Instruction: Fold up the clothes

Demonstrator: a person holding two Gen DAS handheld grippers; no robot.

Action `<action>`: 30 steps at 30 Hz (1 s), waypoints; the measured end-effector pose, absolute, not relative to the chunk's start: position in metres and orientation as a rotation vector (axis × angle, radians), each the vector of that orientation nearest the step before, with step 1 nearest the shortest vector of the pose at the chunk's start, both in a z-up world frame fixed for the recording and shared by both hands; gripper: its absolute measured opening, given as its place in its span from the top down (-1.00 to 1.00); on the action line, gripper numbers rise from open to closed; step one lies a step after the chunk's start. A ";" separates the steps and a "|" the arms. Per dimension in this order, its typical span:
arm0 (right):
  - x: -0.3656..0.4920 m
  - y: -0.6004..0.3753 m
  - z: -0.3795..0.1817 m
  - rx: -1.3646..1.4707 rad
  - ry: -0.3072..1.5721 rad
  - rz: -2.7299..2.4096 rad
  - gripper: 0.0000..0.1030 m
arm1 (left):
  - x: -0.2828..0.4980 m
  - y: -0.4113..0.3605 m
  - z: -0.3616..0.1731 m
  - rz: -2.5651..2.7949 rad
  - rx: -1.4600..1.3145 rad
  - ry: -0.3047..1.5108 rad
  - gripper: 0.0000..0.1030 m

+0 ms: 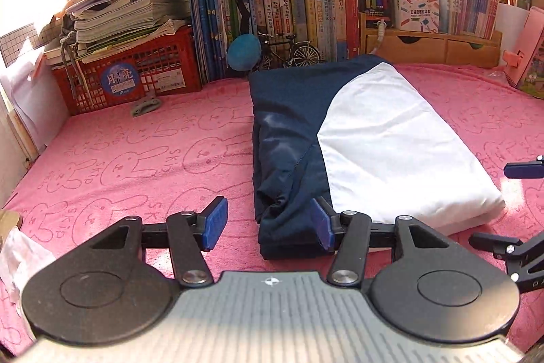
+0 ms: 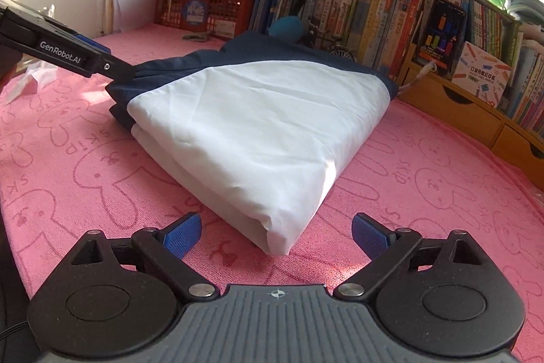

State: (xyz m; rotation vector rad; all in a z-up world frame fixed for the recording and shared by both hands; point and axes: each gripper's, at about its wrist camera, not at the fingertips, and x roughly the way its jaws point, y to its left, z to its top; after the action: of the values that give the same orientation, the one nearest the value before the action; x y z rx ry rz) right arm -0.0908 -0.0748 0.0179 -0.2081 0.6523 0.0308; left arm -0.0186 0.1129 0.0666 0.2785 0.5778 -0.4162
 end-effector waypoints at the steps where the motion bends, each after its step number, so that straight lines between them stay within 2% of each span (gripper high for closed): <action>1: -0.093 -0.077 0.018 -0.205 0.648 0.005 -0.85 | -0.025 0.111 0.065 -0.424 0.295 0.560 -0.04; 4: -0.098 -0.084 0.016 -0.177 0.642 -0.065 -0.77 | -0.050 0.107 0.052 -0.475 0.270 0.454 -0.04; 9: -0.097 -0.087 0.013 -0.077 0.643 -0.080 -0.49 | -0.068 0.076 0.033 -0.563 0.391 0.389 -0.04; 14: -0.091 -0.079 0.013 -0.038 0.613 -0.074 -0.45 | -0.068 0.048 0.027 -0.589 0.526 0.262 -0.14; 16: -0.086 -0.075 0.012 -0.029 0.606 -0.078 -0.25 | -0.064 0.040 0.017 -0.594 0.622 0.244 -0.15; 18: -0.083 -0.073 0.012 -0.030 0.603 -0.094 0.16 | -0.056 0.042 0.008 -0.581 0.679 0.274 -0.08; 19: -0.083 -0.073 0.012 -0.034 0.598 -0.106 0.21 | -0.051 0.049 0.005 -0.573 0.684 0.292 -0.03; 20: -0.083 -0.074 0.013 -0.040 0.595 -0.114 0.25 | -0.045 0.060 0.003 -0.540 0.684 0.307 0.11; 22: -0.087 -0.075 0.013 -0.055 0.589 -0.117 0.25 | -0.033 0.083 -0.002 -0.476 0.670 0.330 0.15; 28: -0.090 -0.068 0.009 -0.104 0.572 -0.127 0.25 | -0.014 0.128 0.015 -0.402 0.444 0.499 0.12; 30: -0.090 -0.068 0.008 -0.100 0.571 -0.131 0.29 | -0.022 0.133 0.029 -0.409 0.228 0.602 0.16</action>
State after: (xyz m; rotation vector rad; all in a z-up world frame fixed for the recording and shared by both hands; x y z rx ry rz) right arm -0.0897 -0.0680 0.0085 -0.0998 0.5710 -0.1312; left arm -0.0216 0.1331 0.0291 0.2279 0.6023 -0.4093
